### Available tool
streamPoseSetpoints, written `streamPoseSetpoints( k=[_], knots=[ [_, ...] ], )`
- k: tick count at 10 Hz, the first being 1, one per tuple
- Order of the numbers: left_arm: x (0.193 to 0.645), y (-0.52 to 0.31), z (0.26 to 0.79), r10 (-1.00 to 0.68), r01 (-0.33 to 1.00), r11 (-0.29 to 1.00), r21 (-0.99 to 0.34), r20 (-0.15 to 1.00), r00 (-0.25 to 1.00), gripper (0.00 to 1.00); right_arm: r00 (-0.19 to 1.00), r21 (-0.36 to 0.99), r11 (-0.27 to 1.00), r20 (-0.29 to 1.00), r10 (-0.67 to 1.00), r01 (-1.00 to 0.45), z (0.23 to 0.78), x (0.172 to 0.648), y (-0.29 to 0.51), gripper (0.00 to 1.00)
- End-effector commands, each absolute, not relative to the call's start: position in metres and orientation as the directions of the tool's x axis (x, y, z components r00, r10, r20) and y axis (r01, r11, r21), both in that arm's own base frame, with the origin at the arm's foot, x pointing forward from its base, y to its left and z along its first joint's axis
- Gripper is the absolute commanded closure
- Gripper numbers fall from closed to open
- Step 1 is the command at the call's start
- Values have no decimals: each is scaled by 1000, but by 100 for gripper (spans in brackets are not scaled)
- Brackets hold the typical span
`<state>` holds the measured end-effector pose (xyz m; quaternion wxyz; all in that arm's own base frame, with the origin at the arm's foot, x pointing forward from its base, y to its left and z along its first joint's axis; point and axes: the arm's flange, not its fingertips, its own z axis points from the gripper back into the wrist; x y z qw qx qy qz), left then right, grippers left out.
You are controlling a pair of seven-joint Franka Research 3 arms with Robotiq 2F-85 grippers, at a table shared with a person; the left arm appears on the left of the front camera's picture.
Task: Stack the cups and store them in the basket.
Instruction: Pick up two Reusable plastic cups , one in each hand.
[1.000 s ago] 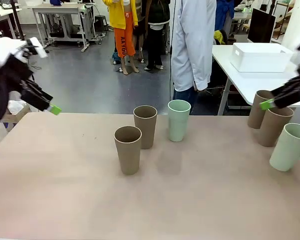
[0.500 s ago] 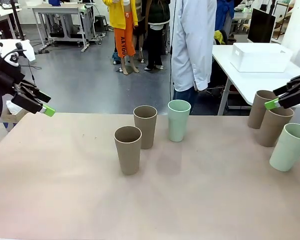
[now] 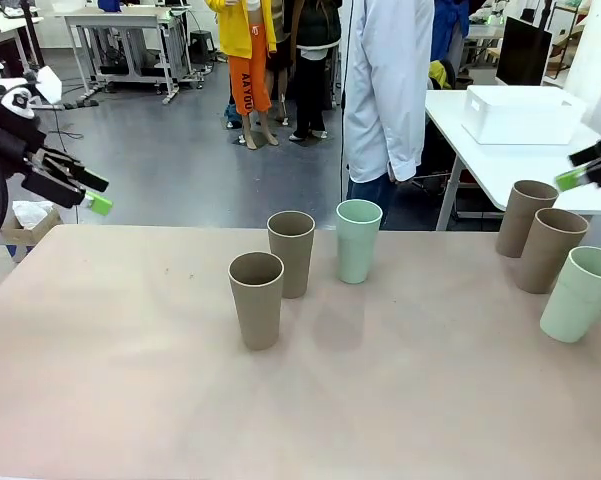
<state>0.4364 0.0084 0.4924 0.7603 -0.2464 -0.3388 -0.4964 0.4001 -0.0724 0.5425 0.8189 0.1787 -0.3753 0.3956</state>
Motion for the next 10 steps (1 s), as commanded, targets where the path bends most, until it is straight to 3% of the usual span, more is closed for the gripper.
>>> streamPoseSetpoints(
  k=[1,5,10],
  knots=[
    [480,32,479,-505,957,279,-80,835,217,0,347,37,548,808,477,-836,544,439,-120,0],
    [468,64,446,-408,978,207,39,912,50,0,270,54,455,865,423,-889,510,443,-197,0],
    [428,85,432,-369,971,201,131,928,-49,0,288,90,465,882,373,-881,486,428,-231,0]
  ],
)
